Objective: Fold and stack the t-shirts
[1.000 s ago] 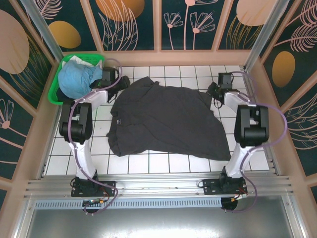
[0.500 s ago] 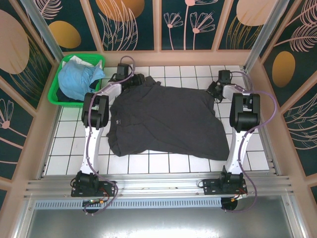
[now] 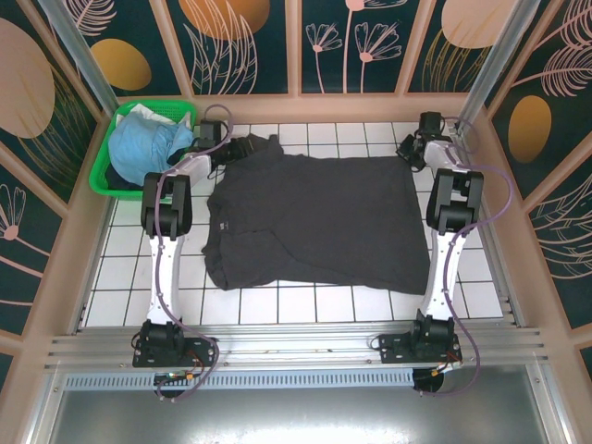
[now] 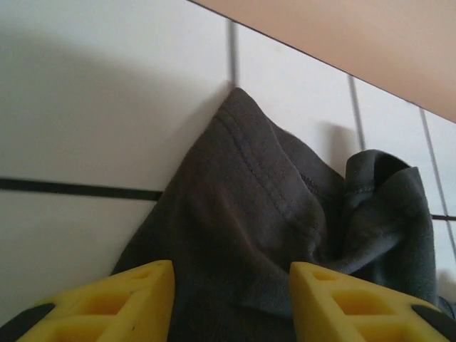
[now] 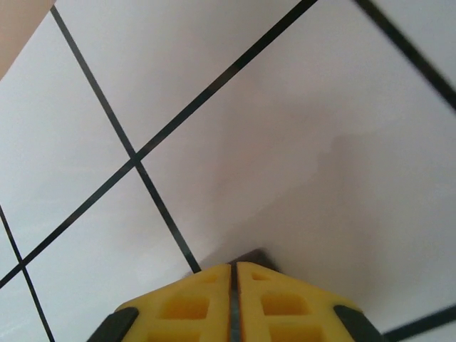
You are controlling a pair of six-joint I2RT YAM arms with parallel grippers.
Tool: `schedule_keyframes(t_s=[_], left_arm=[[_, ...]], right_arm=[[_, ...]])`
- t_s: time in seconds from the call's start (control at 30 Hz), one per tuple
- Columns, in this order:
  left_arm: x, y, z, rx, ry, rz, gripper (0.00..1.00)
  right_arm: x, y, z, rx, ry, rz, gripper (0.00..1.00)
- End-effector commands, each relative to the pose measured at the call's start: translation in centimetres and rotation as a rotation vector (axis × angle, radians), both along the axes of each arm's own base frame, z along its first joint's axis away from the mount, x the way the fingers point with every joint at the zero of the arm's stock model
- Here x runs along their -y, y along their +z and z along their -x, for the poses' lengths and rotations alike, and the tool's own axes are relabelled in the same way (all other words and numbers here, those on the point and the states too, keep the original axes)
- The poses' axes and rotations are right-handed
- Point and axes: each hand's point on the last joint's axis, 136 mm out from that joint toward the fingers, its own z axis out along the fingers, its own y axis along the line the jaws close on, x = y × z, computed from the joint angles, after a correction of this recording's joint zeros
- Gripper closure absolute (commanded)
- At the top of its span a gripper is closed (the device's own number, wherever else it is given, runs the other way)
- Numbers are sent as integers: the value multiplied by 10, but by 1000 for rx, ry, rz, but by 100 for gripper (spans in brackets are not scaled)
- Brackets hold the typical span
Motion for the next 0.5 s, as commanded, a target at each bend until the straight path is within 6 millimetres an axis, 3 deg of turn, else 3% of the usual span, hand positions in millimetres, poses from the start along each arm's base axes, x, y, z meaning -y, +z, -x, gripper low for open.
schedule_keyframes(t_s=[0.0,0.13,0.23,0.33,0.47], left_arm=[[-27,0,13,-60,124,-54,45],[-19,31,7,7,108,-20,43],[-7,38,8,24,87,-27,42],[8,30,8,21,62,-43,42],[23,5,0,-23,11,-13,44]], right_arm=[[4,33,8,1,-4,26,84],[-17,67,22,53,51,63,76],[-44,82,45,77,103,95,69],[-79,82,77,101,164,112,65],[-118,64,122,104,238,68,62]])
